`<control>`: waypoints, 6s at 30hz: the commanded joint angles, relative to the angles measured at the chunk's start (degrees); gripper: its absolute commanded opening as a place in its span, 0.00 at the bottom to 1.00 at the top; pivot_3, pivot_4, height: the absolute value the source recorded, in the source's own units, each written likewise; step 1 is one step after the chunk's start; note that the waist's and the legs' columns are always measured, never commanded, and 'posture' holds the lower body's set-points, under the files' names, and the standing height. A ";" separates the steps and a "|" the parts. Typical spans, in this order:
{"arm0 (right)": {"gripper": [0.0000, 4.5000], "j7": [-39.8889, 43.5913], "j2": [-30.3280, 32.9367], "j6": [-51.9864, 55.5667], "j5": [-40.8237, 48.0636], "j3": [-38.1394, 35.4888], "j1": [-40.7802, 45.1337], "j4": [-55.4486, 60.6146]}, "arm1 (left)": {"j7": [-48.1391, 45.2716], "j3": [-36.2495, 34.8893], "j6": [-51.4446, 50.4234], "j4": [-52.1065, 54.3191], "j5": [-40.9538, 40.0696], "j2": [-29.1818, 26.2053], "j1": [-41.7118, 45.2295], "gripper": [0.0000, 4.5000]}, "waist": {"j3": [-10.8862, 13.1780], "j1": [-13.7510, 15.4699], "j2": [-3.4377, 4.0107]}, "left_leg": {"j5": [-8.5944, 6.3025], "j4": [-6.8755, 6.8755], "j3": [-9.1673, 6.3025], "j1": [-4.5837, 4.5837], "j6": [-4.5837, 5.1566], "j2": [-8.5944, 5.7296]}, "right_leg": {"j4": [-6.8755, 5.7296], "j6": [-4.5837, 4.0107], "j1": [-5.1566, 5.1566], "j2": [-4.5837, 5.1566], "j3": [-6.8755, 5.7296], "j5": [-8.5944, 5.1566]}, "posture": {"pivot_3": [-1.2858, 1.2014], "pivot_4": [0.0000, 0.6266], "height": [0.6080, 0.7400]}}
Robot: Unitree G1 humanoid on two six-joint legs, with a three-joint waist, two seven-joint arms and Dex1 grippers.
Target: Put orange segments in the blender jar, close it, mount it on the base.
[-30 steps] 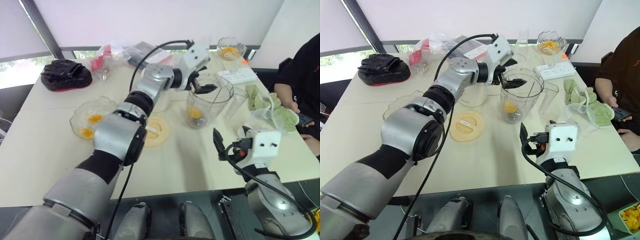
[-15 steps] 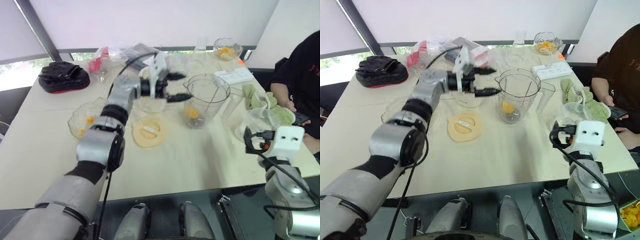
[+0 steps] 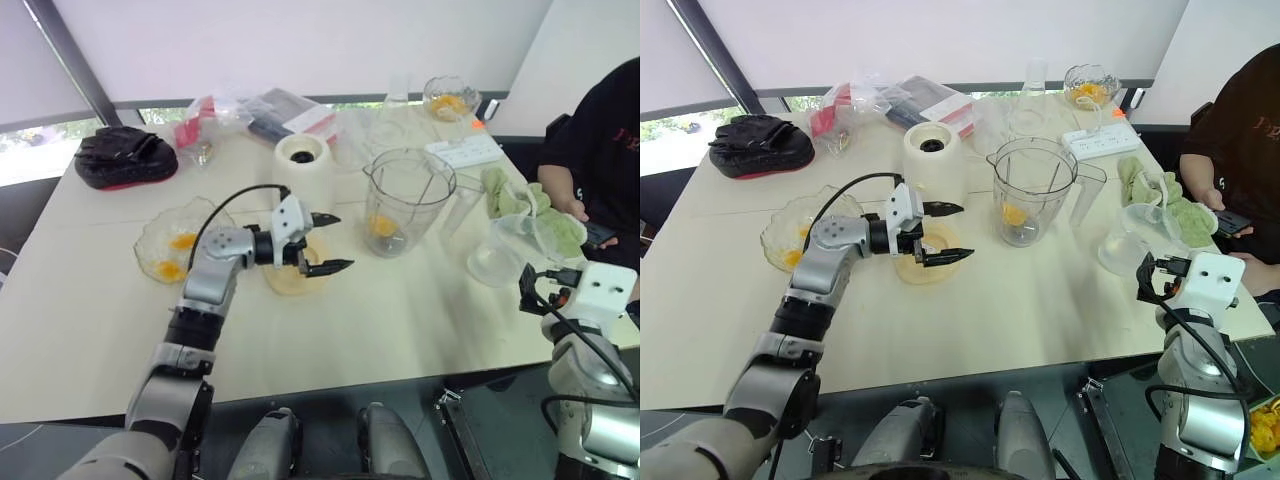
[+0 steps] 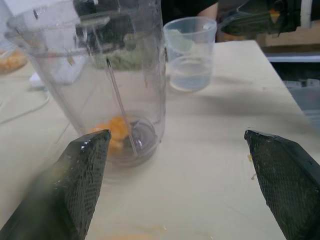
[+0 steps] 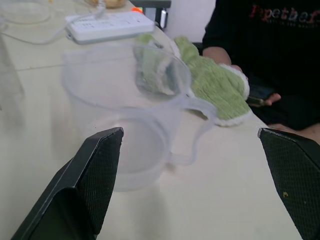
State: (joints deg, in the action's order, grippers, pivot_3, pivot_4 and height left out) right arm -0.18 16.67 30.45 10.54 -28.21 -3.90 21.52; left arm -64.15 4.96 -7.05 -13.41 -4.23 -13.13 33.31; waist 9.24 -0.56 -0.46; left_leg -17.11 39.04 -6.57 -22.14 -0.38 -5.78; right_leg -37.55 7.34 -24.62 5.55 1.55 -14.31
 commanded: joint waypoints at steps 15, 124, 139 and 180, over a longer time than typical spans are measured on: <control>1.00 -1.12 2.64 -4.79 0.14 -4.74 5.47 -10.25 | 8.29 2.50 -0.62 4.96 -2.13 -1.60 -1.59 0.99 | -0.01 0.02 0.06 | 0.00 -0.01 0.02 0.00 -0.01 0.00 | 0.03 0.00 0.02 0.01 0.00 0.00 | 0.52 0.24 1.00; 0.00 4.93 21.18 -13.39 -6.46 16.94 47.28 -20.94 | 14.74 4.30 2.31 9.97 -2.00 -8.48 -6.69 1.00 | 0.35 -0.04 0.71 | 0.08 -0.23 0.15 -0.15 -0.15 0.08 | 0.43 0.00 -0.09 0.02 0.00 0.00 | 0.52 0.24 1.00; 0.00 9.27 24.09 -20.14 -19.06 23.06 45.49 -19.37 | 15.55 4.80 2.07 11.42 -1.69 -9.75 -7.78 1.00 | 0.36 -0.09 0.71 | 0.12 -0.25 0.17 -0.30 -0.22 0.07 | 0.43 0.00 -0.29 0.03 0.00 0.00 | 0.52 0.24 1.00; 0.00 -7.30 1.86 4.19 7.90 -13.50 44.11 -14.73 | 14.71 5.72 1.78 11.92 -1.50 -10.82 -8.25 1.00 | 0.36 0.03 0.72 | 0.12 -0.33 0.15 -0.31 -0.22 0.07 | 0.39 -0.02 -0.33 0.06 0.01 0.01 | 0.52 0.24 1.00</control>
State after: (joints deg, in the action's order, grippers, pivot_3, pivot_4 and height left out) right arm -6.65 18.49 37.11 16.83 -39.81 40.43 3.42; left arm -49.47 10.55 -5.66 -4.06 -5.52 -23.55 24.98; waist 9.60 -0.53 0.26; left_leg -17.00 38.72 -6.42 -22.44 -0.59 -5.71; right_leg -37.16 7.32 -24.94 5.61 1.55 -14.29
